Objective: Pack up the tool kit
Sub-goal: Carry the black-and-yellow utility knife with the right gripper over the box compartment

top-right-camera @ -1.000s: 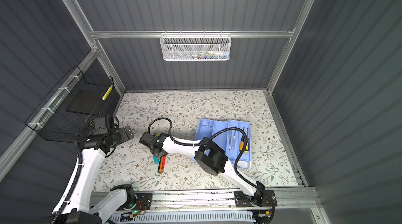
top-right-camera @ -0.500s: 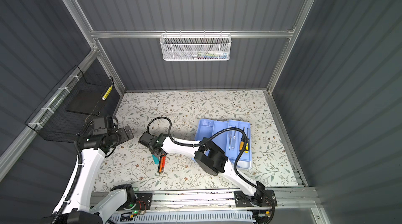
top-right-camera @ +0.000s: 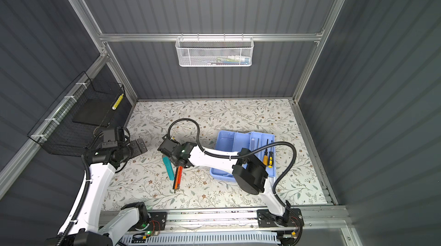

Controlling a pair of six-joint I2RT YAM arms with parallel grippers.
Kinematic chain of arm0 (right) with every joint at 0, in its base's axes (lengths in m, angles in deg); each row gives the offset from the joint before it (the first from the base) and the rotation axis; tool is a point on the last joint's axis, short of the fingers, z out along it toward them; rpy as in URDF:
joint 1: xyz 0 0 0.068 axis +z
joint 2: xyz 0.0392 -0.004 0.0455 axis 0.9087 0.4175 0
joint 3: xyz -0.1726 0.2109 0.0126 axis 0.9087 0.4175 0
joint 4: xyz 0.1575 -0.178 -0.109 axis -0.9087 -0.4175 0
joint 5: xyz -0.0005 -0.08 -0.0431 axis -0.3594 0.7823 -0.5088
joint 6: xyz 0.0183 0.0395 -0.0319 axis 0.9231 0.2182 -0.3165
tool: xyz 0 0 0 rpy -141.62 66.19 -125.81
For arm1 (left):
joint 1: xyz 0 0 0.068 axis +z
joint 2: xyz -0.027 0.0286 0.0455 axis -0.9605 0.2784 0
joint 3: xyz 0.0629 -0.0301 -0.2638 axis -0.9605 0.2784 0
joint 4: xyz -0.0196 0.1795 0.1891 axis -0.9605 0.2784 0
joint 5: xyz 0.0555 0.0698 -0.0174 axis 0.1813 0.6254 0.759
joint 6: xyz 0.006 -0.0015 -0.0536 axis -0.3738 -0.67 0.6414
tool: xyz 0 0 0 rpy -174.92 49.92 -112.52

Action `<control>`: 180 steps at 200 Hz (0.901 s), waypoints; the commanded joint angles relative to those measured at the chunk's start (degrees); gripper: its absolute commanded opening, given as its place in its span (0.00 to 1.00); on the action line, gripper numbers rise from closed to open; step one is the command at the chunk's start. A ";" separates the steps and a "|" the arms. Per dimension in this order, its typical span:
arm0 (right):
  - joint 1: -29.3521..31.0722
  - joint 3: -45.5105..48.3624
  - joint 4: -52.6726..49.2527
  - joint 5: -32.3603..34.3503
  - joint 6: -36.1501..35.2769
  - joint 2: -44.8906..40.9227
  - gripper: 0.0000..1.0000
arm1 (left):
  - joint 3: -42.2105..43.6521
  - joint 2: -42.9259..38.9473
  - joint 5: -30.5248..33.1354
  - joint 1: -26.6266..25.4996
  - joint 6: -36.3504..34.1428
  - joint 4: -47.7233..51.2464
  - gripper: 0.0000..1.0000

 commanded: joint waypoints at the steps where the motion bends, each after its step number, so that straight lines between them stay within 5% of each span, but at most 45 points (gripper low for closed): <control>1: -2.78 4.28 -3.67 4.41 7.29 -6.17 0.28 | 0.71 -0.24 -1.10 1.17 0.48 -0.31 0.99; 97: -10.24 32.49 -14.23 15.19 30.81 -33.04 0.26 | 2.68 1.69 -17.05 0.99 -2.62 -4.45 0.99; 180: -11.89 43.90 -12.91 15.32 40.40 -36.84 0.25 | 2.95 2.66 -19.50 0.42 -3.15 -5.00 0.99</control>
